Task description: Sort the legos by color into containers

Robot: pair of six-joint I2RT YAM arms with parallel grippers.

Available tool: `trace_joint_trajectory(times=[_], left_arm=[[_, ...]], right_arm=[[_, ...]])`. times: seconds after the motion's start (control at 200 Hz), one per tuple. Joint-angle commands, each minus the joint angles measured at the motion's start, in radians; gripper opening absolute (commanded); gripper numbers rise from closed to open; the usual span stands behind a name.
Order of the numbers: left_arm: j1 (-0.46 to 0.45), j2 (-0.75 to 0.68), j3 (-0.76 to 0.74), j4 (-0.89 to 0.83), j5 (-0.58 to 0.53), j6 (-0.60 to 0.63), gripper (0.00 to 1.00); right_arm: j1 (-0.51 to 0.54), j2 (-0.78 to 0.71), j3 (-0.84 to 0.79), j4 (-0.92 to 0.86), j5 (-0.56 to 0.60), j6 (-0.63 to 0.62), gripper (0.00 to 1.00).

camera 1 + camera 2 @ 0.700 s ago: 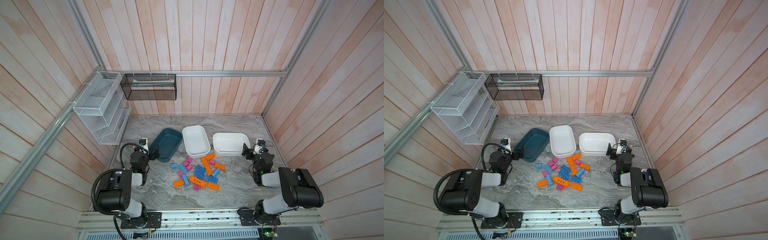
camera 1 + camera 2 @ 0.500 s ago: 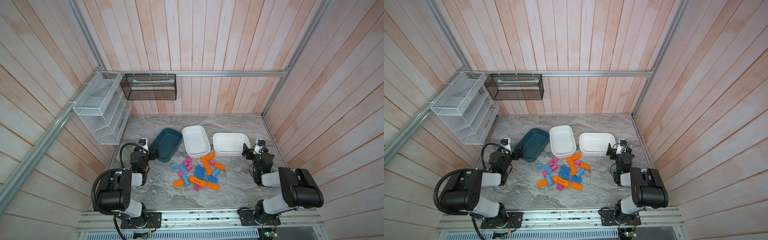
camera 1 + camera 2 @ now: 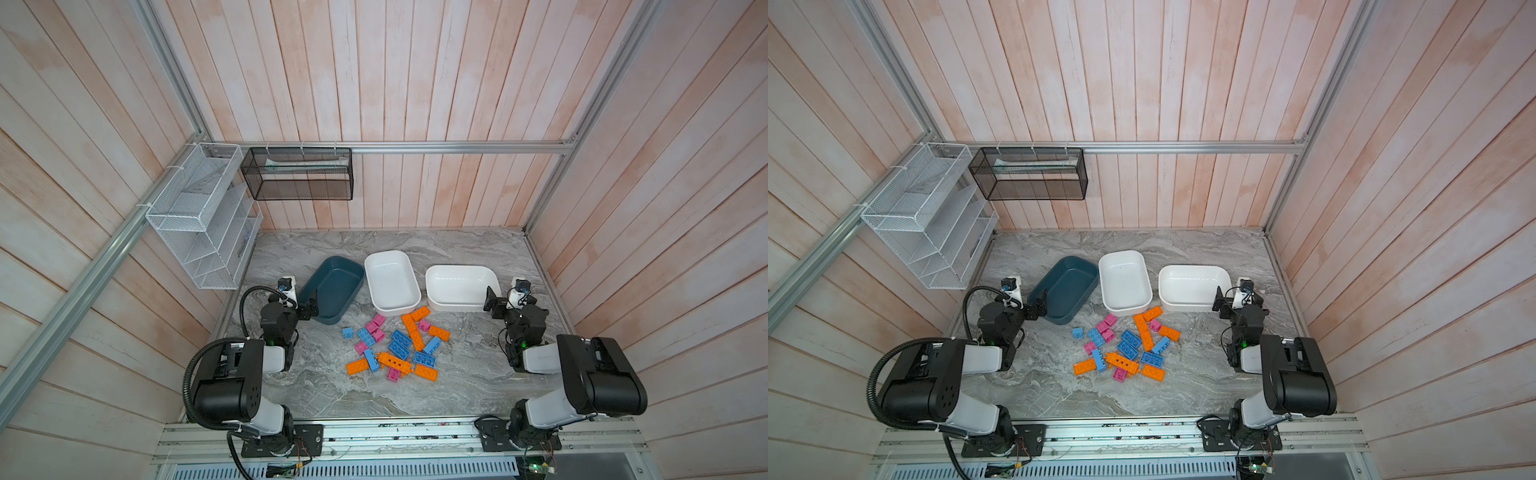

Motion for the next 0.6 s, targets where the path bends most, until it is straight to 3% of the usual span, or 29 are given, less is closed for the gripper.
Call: trace_joint_trajectory(times=[0.0,0.3,0.595], left_arm=[[-0.004,0.007,-0.007,0.034,-0.012,0.005,1.0],[-0.002,-0.021,-0.005,0.017,0.003,0.01,1.0],[-0.002,-0.293,0.082,-0.349,0.006,0.024,0.99]], right_arm=[[-0.006,0.007,-0.004,0.02,-0.004,0.007,0.98],[-0.006,-0.003,-0.012,0.045,-0.013,0.008,0.98],[-0.006,-0.227,0.023,-0.181,-0.099,-0.014,0.98]])
